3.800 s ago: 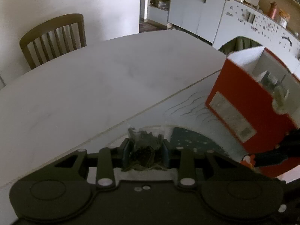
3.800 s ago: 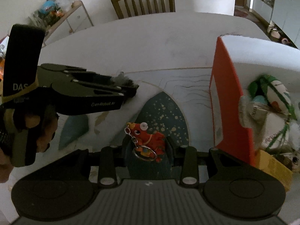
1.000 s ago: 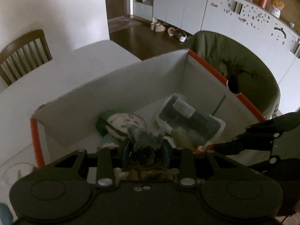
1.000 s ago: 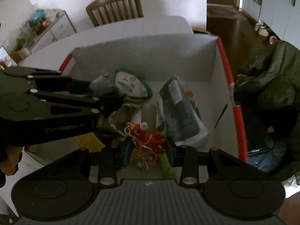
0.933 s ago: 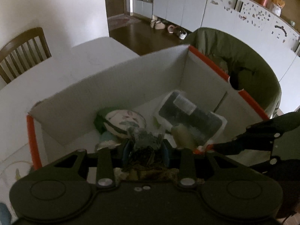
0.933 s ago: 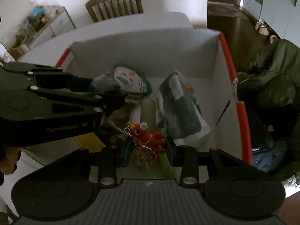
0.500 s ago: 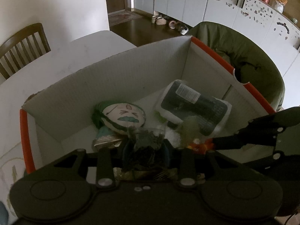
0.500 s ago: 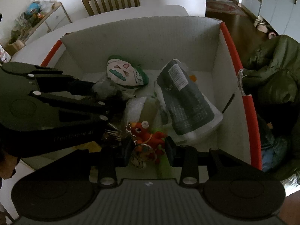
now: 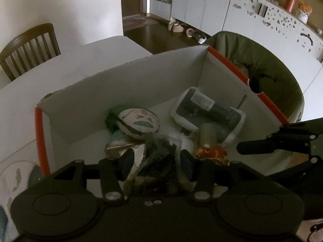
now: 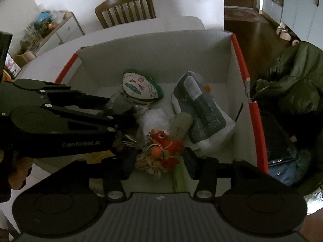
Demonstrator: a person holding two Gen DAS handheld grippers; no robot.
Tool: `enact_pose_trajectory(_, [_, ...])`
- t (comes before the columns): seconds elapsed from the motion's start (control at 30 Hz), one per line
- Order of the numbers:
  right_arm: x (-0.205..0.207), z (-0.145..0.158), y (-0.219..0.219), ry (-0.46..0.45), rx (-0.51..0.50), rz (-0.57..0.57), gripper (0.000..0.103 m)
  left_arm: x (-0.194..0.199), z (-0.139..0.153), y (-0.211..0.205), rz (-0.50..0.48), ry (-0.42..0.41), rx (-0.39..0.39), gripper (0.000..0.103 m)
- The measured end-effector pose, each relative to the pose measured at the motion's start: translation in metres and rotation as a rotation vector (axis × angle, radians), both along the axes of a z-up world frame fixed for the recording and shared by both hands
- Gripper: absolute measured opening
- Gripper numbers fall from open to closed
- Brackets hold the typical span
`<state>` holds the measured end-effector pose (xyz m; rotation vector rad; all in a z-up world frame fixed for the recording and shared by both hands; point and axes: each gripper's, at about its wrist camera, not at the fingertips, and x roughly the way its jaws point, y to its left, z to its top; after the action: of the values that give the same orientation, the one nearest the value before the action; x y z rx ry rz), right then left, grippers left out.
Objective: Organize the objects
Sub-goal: 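Open both grippers to release the bag and keychain in the box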
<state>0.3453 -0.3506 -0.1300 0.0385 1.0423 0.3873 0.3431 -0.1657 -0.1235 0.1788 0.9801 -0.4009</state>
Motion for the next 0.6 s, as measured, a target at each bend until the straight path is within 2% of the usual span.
enact_pose_trajectory(0.2, [-0.012, 0.015, -0.006, -0.038, 0.039, -0.045, 0.054, -0.014, 0.017, 0.009, -0.001, -0.044, -0.021, 0.06])
enact_pose_trajectory(0.33, [-0.024, 0.03, -0.006, -0.09, 0.057, -0.066, 0.063, -0.023, 0.028, 0.02, 0.005, -0.062, -0.048, 0.065])
enact_pose_trajectory(0.6, [-0.049, 0.052, -0.001, -0.157, 0.108, -0.113, 0.067, -0.044, 0.048, 0.04, -0.001, -0.11, -0.069, 0.075])
